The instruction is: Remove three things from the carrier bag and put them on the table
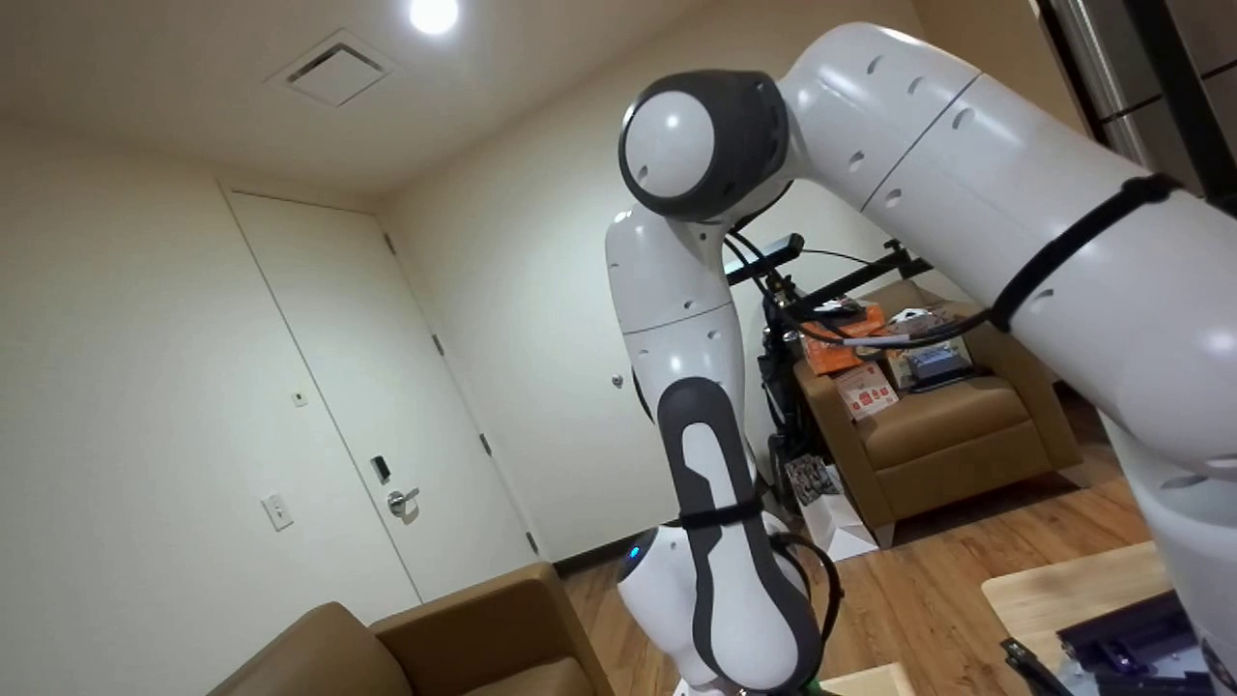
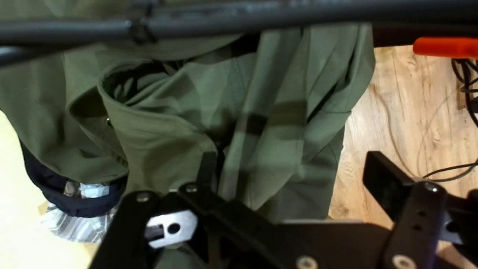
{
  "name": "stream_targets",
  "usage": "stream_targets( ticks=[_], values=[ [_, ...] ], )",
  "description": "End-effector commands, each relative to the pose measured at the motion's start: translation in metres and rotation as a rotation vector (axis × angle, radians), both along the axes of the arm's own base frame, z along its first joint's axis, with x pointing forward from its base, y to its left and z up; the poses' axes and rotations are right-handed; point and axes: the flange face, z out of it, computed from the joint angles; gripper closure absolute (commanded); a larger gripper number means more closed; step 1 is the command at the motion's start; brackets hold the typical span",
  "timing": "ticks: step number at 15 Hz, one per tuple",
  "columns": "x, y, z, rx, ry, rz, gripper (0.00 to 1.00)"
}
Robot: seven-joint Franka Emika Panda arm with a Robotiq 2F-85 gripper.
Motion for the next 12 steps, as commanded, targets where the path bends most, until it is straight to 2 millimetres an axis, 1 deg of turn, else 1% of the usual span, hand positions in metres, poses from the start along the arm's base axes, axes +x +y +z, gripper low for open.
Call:
stream_targets(
  ticks=[1, 2, 3, 4, 6, 7, 10, 11, 12],
  values=[
    [0.002, 0.001, 0.013, -0.01, -0.031, 0.034, 0.0],
    [0.004, 0.001, 0.025, -0.024, -0.046, 0.068, 0.0],
    [0.003, 0.004, 0.044, -0.045, -0.06, 0.132, 0.0],
    [0.004, 0.007, 0.065, -0.069, -0.109, 0.157, 0.0],
    [0.006, 0.013, 0.097, -0.113, -0.148, 0.232, 0.0],
    [0.008, 0.016, 0.115, -0.139, -0.195, 0.254, 0.0],
    [0.003, 0.023, 0.169, -0.203, -0.32, 0.357, 0.0],
    [-0.001, 0.024, 0.181, -0.203, -0.341, 0.379, 0.0],
    [-0.001, 0.022, 0.184, -0.193, -0.35, 0.366, 0.0]
  ],
)
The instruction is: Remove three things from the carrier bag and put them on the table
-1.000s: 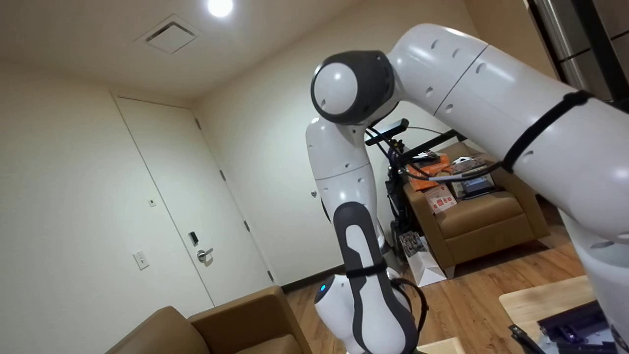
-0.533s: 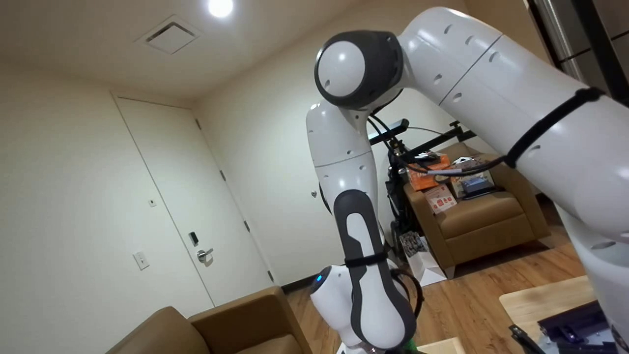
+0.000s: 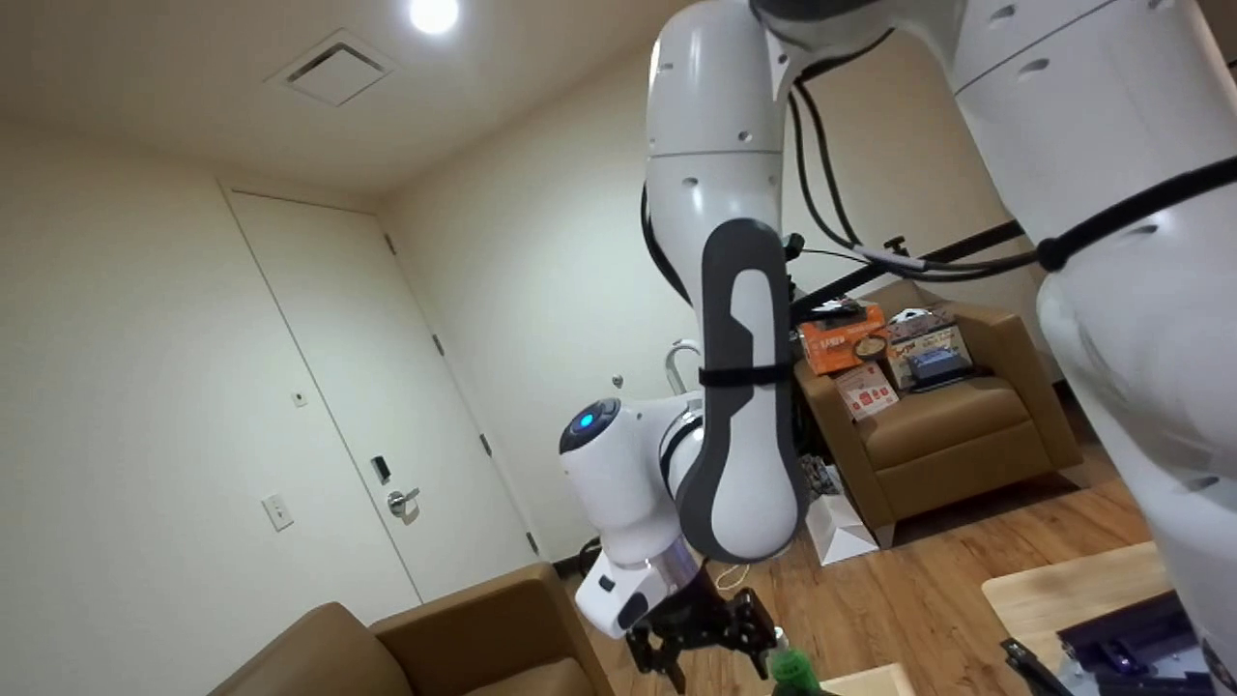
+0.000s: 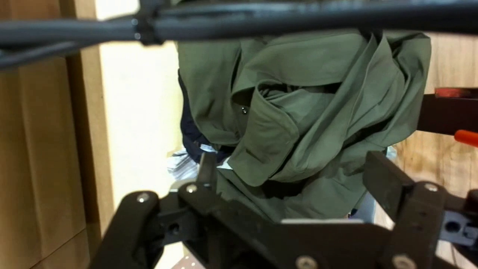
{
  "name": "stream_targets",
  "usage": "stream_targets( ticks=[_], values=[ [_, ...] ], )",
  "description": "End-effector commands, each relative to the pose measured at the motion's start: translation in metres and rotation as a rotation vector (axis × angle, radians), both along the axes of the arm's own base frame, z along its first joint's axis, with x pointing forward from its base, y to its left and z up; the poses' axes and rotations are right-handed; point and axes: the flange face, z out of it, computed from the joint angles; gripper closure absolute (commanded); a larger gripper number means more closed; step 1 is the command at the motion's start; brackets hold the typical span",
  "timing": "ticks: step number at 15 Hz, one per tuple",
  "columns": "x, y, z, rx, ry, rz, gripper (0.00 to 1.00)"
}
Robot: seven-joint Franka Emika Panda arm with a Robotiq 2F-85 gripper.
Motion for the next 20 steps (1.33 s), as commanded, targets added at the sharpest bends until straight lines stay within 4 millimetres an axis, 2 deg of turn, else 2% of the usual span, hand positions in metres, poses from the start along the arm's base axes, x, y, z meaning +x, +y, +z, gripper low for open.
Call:
stream_targets(
  ticks=[1, 3, 10, 15, 17, 18, 20],
  values=[
    [-0.004, 0.001, 0.014, -0.004, -0.026, 0.007, 0.0],
    [-0.007, 0.001, 0.024, -0.008, -0.044, 0.006, 0.0],
    [-0.007, 0.0, 0.014, -0.004, -0.021, 0.005, 0.0],
    [-0.034, 0.028, 0.01, 0.241, -0.064, -0.247, 0.0],
    [-0.037, 0.037, 0.027, 0.327, -0.072, -0.354, 0.0],
    [-0.024, 0.038, 0.037, 0.37, -0.09, -0.403, 0.0],
    [-0.025, 0.036, 0.044, 0.381, -0.145, -0.445, 0.0]
  ],
)
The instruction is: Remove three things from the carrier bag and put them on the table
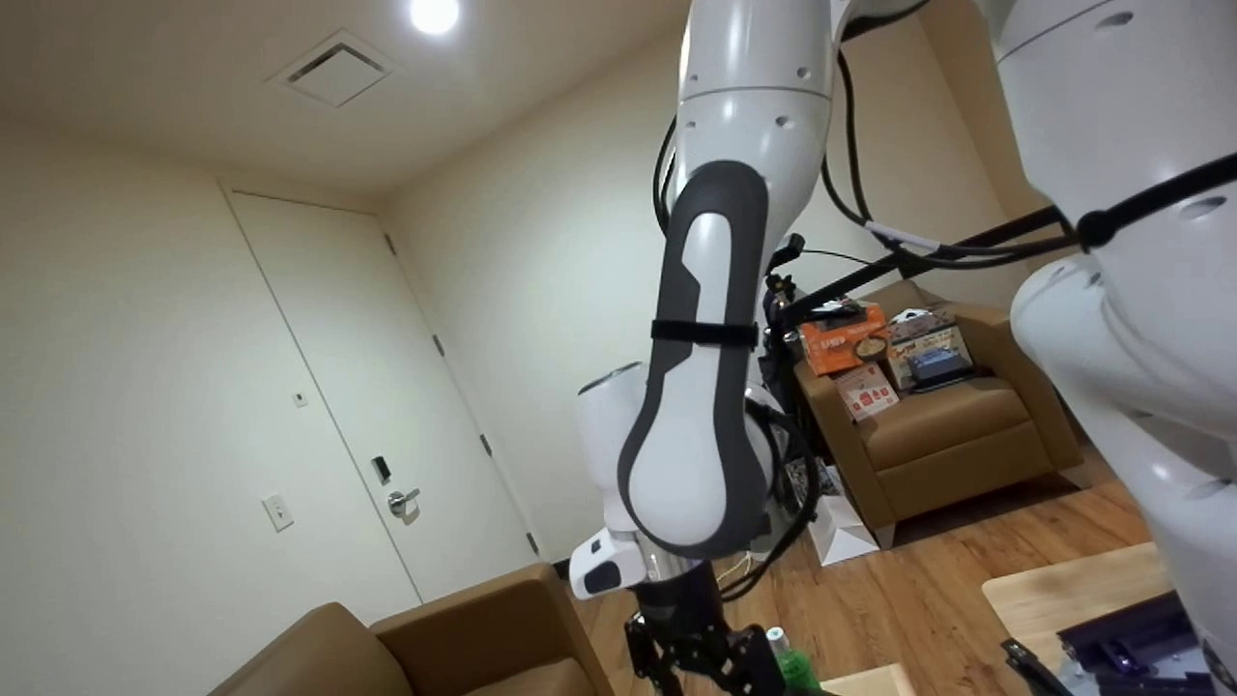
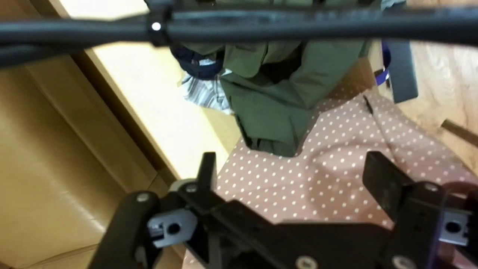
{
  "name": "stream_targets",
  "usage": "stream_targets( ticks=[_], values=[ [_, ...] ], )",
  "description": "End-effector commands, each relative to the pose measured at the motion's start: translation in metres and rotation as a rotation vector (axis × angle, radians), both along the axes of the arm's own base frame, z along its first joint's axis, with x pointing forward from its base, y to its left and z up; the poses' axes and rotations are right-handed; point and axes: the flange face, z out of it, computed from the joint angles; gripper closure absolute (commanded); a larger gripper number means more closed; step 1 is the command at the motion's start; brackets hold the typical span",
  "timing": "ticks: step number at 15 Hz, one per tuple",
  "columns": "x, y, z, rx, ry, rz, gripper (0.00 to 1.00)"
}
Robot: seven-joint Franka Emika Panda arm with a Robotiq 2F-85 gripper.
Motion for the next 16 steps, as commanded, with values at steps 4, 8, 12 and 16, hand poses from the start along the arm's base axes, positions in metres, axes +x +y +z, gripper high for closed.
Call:
stream_targets(
  ticks=[4, 8, 12, 16],
  values=[
    [0.004, -0.002, 0.023, 0.043, -0.086, -0.106, 0.0],
    [0.004, 0.008, 0.045, 0.133, -0.157, -0.249, 0.0],
    [0.009, 0.01, 0.044, 0.116, -0.142, -0.217, 0.0],
    [0.009, 0.012, 0.045, 0.117, -0.143, -0.218, 0.0]
  ],
)
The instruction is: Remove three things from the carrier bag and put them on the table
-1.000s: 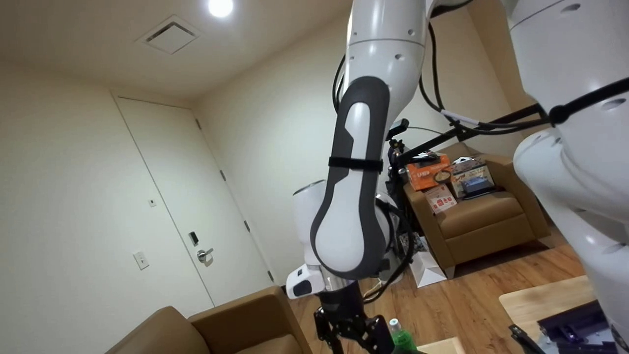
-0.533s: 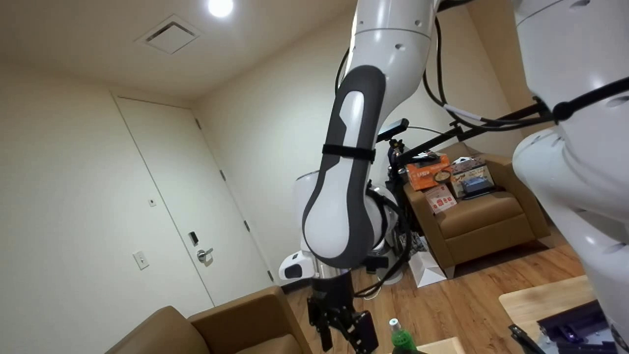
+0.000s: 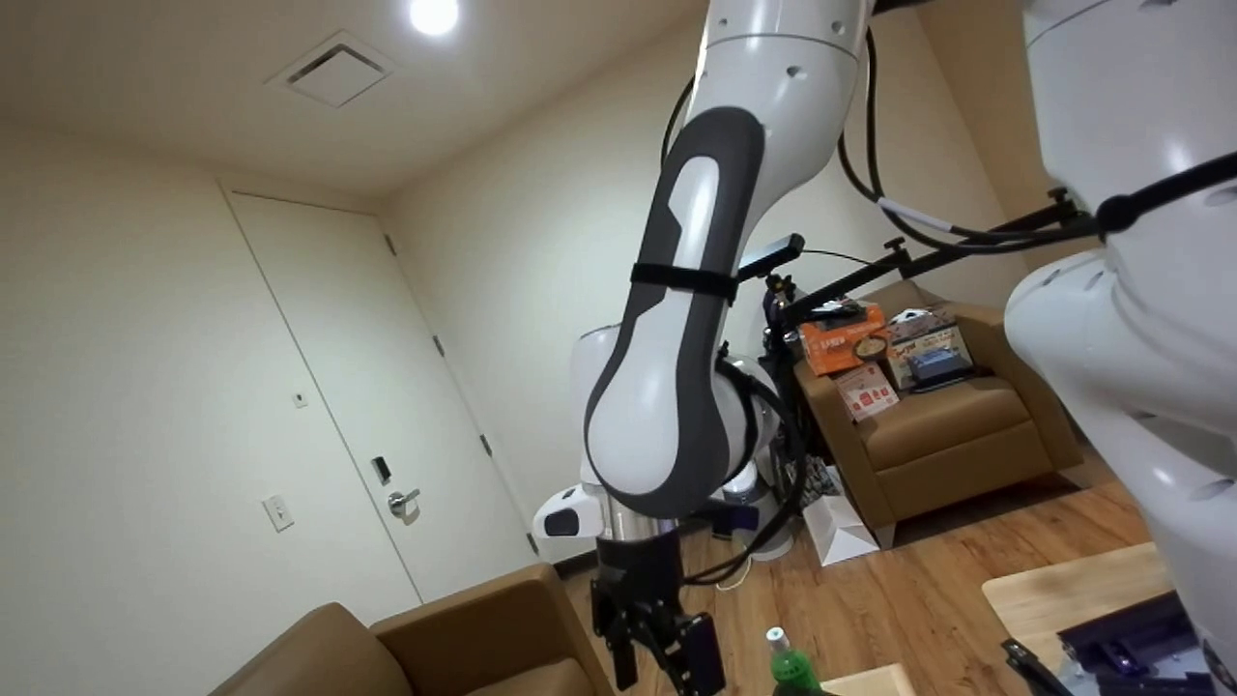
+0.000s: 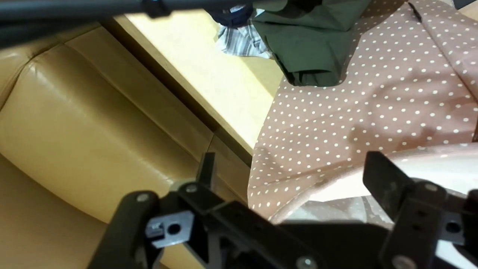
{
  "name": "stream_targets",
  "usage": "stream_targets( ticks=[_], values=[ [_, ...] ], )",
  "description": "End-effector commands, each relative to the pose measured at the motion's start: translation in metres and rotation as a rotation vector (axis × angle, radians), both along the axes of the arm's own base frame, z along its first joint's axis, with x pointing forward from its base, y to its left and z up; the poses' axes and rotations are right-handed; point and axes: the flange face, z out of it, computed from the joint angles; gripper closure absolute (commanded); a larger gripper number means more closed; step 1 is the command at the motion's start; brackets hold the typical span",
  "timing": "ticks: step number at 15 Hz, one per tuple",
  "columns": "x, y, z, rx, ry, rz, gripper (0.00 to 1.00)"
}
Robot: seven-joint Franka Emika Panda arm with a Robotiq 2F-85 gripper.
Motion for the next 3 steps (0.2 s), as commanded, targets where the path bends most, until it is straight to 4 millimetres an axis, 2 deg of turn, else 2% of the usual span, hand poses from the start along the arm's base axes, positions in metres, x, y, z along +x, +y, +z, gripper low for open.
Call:
stream_targets(
  ticks=[1, 3],
  values=[
    [0.0, 0.0003, 0.0006, 0.0, 0.001, -0.001, 0.0],
    [0.0, 0.0003, 0.0006, 0.0, 0.001, -0.001, 0.0]
  ],
)
